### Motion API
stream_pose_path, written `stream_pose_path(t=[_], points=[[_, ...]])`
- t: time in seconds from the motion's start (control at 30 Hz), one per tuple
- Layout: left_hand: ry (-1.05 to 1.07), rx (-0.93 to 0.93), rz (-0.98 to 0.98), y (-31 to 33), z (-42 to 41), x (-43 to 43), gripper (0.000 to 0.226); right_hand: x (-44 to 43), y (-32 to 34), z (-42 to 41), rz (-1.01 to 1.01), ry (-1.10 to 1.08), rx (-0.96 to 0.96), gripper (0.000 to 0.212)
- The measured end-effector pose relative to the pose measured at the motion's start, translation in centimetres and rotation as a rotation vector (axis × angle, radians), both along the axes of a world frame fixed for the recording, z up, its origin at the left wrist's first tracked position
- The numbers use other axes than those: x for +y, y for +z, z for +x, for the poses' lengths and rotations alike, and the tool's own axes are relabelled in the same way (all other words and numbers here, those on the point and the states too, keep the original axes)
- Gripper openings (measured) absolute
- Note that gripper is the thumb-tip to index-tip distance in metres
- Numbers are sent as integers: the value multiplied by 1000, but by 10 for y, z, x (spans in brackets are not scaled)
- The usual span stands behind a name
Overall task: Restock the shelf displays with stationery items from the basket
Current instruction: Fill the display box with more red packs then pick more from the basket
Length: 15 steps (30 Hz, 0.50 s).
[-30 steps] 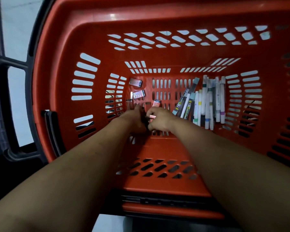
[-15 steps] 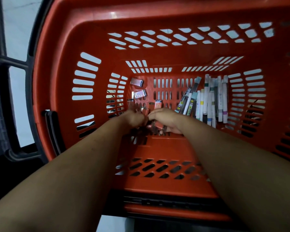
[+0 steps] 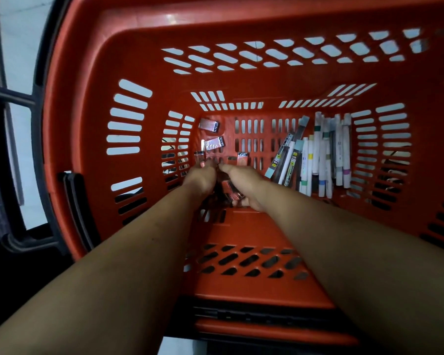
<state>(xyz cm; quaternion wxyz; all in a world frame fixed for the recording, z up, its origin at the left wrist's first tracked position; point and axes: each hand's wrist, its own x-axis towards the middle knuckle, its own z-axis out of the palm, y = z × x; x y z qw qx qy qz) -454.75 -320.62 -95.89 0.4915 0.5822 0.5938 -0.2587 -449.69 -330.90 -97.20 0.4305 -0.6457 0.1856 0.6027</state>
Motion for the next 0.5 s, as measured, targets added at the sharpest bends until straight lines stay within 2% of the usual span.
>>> stream_pose_path(t=[0.17, 0.27, 0.33, 0.4, 0.5], points=[[-85, 41, 48, 1, 2, -5, 70, 1, 2, -1, 16, -40, 39, 21], [-374, 104, 207, 6, 1, -14, 51, 2, 5, 0, 18, -46, 42, 20], [-515, 128, 260, 5, -2, -16, 48, 2, 5, 0, 0, -57, 26, 23], [-583, 131, 242, 5, 0, -16, 46, 4, 4, -2, -19, -67, 6, 26], [-626, 181, 181, 2, 1, -13, 56, 6, -5, -5, -60, -27, -95, 31]])
